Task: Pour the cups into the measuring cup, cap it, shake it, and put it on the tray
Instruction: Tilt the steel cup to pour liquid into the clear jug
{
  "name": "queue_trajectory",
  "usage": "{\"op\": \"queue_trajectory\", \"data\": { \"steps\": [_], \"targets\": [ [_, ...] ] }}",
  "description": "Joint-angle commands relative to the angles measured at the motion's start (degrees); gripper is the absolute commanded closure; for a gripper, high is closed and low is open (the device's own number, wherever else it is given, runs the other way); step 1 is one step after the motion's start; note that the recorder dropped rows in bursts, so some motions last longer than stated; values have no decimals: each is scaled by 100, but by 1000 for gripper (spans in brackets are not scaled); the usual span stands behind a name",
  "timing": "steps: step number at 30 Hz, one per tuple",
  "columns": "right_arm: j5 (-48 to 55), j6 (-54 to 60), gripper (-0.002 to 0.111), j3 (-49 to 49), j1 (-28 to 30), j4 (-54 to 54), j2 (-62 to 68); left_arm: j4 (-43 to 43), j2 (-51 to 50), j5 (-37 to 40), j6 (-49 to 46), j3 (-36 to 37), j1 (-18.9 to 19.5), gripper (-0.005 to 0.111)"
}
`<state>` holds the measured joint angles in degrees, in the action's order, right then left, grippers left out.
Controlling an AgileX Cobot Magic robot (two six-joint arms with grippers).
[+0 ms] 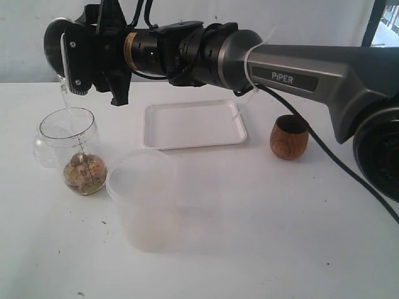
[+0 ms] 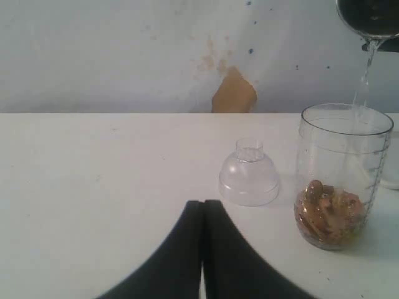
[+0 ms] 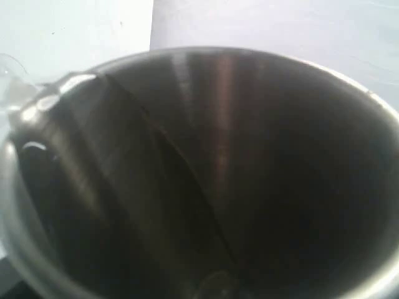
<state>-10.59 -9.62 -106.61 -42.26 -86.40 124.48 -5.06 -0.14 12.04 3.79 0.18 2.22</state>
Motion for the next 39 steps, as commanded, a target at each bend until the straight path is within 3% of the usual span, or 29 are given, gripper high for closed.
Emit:
{"op": "queue_trajectory", "data": {
  "steps": [1,30,39],
  "targets": [
    [41,48,108,-71,1,26,-99,9,14,-46,15,-18,-3,107],
    [372,399,108,-71,-115,-249,-97,9,14,-46,15,-18,-3,107],
    [374,-457,108,-71,-113,-200,-97,9,14,-46,15,-18,-3,107]
  ]
}}
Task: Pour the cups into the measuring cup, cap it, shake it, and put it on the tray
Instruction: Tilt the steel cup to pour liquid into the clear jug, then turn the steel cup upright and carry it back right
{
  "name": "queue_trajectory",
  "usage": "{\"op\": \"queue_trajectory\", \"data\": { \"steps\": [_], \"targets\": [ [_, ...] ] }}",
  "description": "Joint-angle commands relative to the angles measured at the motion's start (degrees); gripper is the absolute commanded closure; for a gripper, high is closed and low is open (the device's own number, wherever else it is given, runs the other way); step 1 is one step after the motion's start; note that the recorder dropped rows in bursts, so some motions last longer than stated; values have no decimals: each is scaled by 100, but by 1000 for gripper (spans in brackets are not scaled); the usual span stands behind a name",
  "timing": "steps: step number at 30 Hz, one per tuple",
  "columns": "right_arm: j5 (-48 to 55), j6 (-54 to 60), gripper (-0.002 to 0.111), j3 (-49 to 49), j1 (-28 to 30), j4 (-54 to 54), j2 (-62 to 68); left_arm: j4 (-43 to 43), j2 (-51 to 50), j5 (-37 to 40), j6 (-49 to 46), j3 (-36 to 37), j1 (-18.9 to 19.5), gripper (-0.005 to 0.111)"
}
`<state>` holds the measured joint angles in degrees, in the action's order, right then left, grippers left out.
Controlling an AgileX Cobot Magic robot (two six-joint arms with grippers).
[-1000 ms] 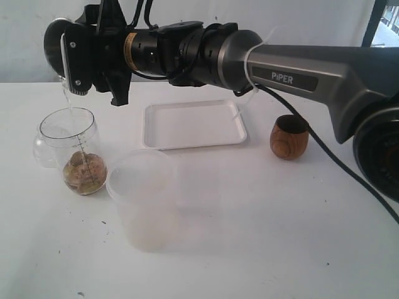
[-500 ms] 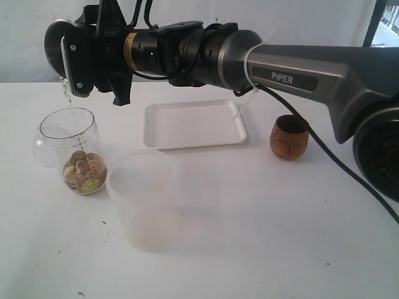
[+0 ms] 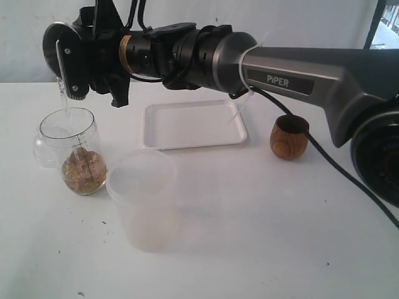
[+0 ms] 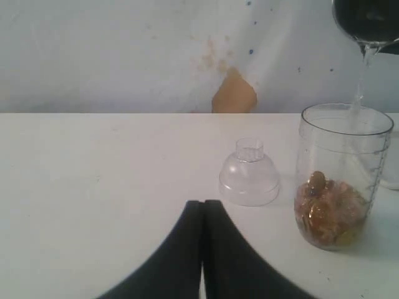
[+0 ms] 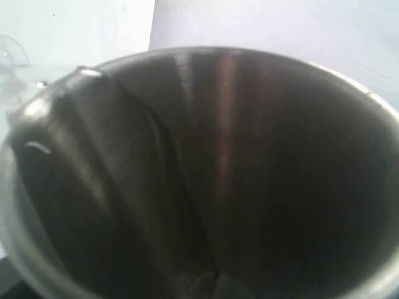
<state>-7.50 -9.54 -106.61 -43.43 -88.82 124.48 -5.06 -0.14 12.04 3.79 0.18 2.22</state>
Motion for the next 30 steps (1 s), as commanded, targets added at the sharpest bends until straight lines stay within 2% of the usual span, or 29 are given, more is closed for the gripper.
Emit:
{"op": "queue_trajectory", "data": {
  "steps": [1,7,13,19,23,25,30],
  "targets": [
    [65,-689,108,-71,4,43,-97,9,14,-46,15,-18,-3,107],
    [79,-2159,108,-71,92,43,-97,9,14,-46,15,-18,-3,107],
    [209,-4379,108,-71,127,43,-97,9,14,-46,15,-18,-3,107],
    [165,-5532,108,-71,168,55,-133,9,14,-46,15,-18,-3,107],
    [-393,-6454,108,-35,412,55,-238,9,14,-46,15,-18,-3,107],
    [-690,-6652,108,56,577,55,-352,9,14,-46,15,-18,-3,107],
    [-705,-6758,108,610,869,55,-766,9,14,-46,15,-18,-3,107]
  ]
}}
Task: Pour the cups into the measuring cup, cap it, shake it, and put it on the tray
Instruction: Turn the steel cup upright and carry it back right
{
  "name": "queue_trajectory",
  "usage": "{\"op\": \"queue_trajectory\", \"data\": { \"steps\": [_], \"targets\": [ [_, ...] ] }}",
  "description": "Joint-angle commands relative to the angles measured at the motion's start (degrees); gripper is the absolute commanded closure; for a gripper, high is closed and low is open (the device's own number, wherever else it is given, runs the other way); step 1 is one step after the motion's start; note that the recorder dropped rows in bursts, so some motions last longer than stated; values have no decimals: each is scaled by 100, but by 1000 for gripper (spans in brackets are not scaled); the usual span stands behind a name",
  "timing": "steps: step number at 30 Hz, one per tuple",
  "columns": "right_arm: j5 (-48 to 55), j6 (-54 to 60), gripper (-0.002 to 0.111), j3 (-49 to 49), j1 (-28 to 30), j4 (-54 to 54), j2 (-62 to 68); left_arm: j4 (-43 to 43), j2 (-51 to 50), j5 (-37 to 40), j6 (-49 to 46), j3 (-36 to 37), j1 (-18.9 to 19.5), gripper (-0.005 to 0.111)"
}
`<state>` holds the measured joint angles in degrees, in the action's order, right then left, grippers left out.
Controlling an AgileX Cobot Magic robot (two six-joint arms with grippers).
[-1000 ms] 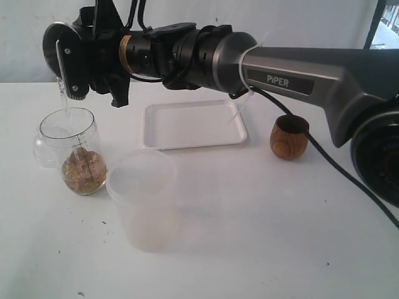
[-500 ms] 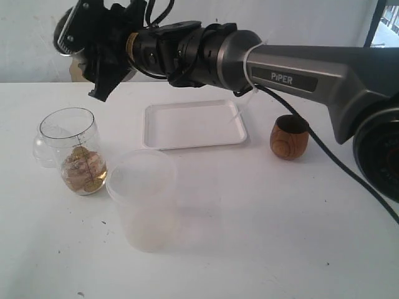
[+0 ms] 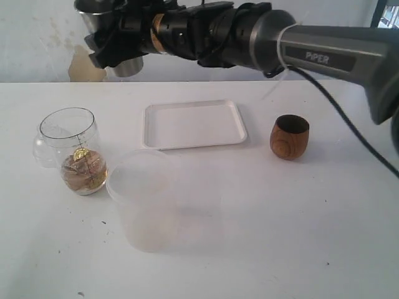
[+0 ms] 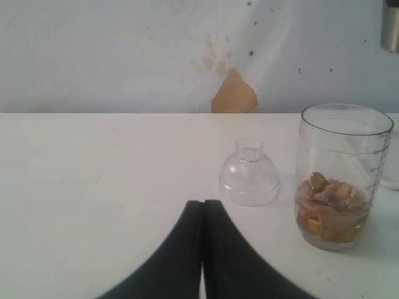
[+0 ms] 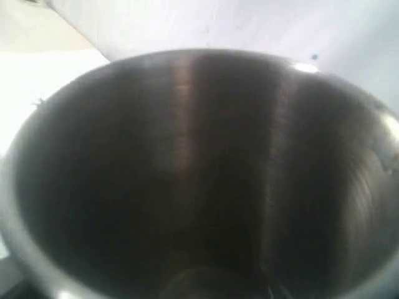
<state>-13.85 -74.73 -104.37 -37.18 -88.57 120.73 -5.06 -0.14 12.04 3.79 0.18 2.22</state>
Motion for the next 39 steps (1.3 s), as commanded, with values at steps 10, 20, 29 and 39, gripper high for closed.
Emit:
{"op": "queue_trajectory", "data": {
  "steps": [10,20,29,39],
  "targets": [
    [-23,-17,108,1629,812,7,-1351,9,14,-46,15,-18,-3,107],
    [-55,712,108,2700,1606,587,-2230,9,14,-46,15,-18,-3,107],
    [-1796,3729,108,4124,2481,4194,-2524,9,14,-46,15,-18,-3,107],
    [-1964,4652,108,4788,3230,4860,-2517,9,14,-46,15,-18,-3,107]
  ]
}}
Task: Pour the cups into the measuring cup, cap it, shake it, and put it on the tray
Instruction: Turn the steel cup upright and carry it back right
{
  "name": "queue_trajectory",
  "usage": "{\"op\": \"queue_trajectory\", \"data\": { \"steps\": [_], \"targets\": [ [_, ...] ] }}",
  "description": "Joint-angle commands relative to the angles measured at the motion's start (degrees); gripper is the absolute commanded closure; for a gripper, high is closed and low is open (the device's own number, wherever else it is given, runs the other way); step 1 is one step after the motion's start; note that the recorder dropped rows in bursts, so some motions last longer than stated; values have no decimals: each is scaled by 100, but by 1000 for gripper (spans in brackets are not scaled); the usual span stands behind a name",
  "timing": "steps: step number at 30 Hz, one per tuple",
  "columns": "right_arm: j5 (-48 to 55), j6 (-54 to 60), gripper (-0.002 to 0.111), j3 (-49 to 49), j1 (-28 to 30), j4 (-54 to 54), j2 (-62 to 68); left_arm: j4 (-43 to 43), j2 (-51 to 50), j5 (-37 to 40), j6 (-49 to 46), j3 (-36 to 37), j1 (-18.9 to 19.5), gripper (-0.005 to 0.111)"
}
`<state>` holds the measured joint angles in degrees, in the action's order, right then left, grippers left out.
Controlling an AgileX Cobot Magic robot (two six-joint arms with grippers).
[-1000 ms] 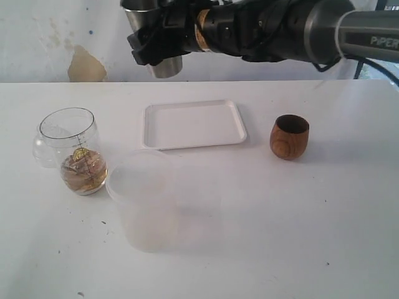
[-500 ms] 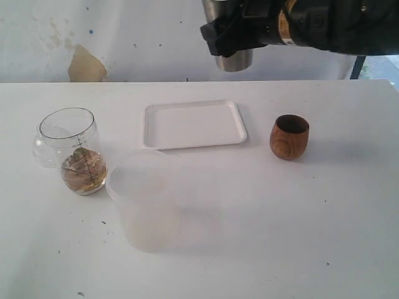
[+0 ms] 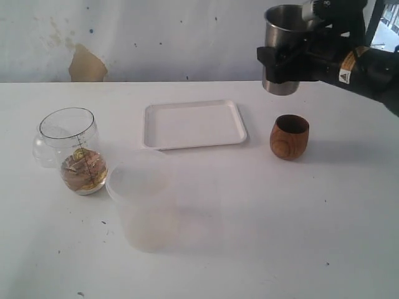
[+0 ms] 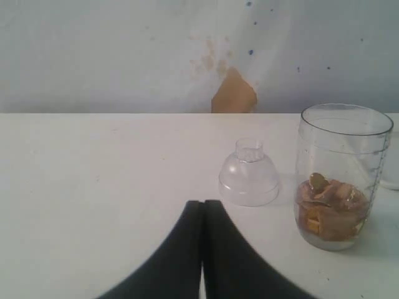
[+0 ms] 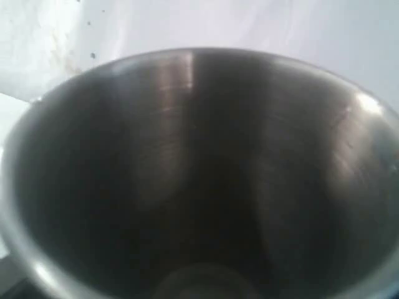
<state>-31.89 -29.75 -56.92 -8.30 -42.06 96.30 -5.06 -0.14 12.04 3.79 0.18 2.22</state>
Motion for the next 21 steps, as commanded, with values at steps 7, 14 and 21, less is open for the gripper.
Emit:
{"op": "queue_trajectory", "data": {
  "steps": [7,14,21],
  "targets": [
    [-132,153,108,265,1099,153,35,9,14,-46,15,-18,-3,107],
    [-686,270,108,496,1743,161,673,9,14,-46,15,-18,-3,107],
    [-1453,1185,108,496,1744,446,1790,9,14,-46,15,-18,-3,107]
  ]
}}
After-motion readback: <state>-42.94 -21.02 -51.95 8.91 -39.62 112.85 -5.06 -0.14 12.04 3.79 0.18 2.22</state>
